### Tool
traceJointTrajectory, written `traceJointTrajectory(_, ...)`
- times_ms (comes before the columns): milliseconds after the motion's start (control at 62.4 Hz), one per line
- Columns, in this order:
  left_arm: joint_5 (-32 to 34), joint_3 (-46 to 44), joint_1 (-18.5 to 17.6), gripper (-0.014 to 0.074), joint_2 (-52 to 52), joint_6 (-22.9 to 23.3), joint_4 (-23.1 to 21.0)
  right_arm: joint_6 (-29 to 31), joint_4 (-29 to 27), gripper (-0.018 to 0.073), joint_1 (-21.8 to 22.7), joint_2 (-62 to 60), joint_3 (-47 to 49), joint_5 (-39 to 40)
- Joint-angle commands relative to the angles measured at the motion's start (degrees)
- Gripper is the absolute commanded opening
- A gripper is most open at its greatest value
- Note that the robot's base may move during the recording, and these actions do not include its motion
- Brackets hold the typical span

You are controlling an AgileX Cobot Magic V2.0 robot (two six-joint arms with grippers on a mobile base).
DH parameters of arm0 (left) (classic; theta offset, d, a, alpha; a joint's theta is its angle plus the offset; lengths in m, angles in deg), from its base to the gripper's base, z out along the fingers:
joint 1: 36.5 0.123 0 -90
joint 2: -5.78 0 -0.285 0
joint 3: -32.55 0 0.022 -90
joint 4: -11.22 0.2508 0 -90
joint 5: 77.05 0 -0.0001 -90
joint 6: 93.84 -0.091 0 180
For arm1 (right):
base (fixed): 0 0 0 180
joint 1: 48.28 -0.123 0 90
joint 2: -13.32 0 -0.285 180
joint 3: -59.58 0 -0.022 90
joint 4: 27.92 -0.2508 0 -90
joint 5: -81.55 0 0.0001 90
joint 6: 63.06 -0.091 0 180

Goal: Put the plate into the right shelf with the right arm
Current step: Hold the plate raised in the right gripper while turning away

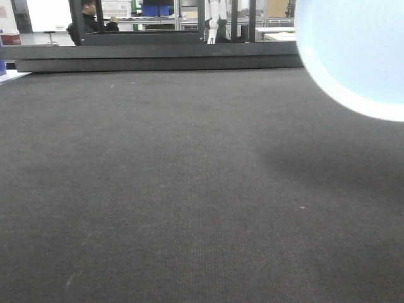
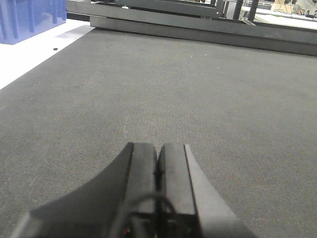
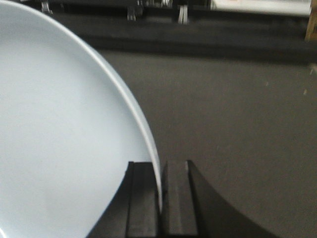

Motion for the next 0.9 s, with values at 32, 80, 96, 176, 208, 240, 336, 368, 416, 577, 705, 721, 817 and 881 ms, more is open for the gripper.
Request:
traceJointTrajectory(32,5.2,0.6,-0.1,-0.0128,-0.6,0.4,-0.5,0.4,1.8,0.0054,0.3,-7.5,0.1,4.6)
traceJointTrajectory(80,5.2,0.6,-0.1,-0.0128,-0.6,0.4,-0.5,0.4,1.8,0.0054,0.3,-10.7,0.1,2.9)
traceJointTrajectory(96,5.2,0.6,-0.1,-0.0128,-0.6,0.4,-0.5,0.4,1.8,0.0054,0.3,-11.4,0.1,2.4)
traceJointTrajectory(176,5.2,0.6,-0.1,-0.0128,-0.6,0.4,-0.5,0.4,1.8,0.0054,0.3,-15.3,0.1,0.2)
traceJointTrajectory(208,5.2,0.6,-0.1,-0.0128,-0.6,0.4,-0.5,0.4,1.8,0.0054,0.3,-16.4,0.1,-0.5)
traceJointTrajectory(240,5.2,0.6,-0.1,-0.0128,-0.6,0.4,-0.5,0.4,1.8,0.0054,0.3,-17.2,0.1,-0.9)
traceJointTrajectory(336,5.2,0.6,-0.1,-0.0128,-0.6,0.4,-0.5,0.4,1.8,0.0054,0.3,-18.1,0.1,-1.1)
traceJointTrajectory(368,5.2,0.6,-0.1,-0.0128,-0.6,0.4,-0.5,0.4,1.8,0.0054,0.3,-18.1,0.1,-1.1)
traceJointTrajectory(416,5.2,0.6,-0.1,-0.0128,-0.6,0.4,-0.5,0.4,1.8,0.0054,0.3,-18.1,0.1,-1.1)
traceJointTrajectory(577,5.2,0.6,-0.1,-0.0128,-0.6,0.4,-0.5,0.4,1.8,0.0054,0.3,-18.1,0.1,-1.1)
traceJointTrajectory(705,5.2,0.6,-0.1,-0.0128,-0.6,0.4,-0.5,0.4,1.8,0.0054,0.3,-18.1,0.1,-1.1)
traceJointTrajectory(721,5.2,0.6,-0.1,-0.0128,-0.6,0.4,-0.5,0.4,1.8,0.0054,0.3,-18.1,0.1,-1.1)
traceJointTrajectory(817,5.2,0.6,-0.1,-0.0128,-0.6,0.4,-0.5,0.4,1.8,0.0054,0.3,-18.1,0.1,-1.1)
traceJointTrajectory(881,5.2,0.6,-0.1,-0.0128,-0.6,0.4,-0.5,0.4,1.8,0.0054,0.3,-18.1,0.1,-1.1)
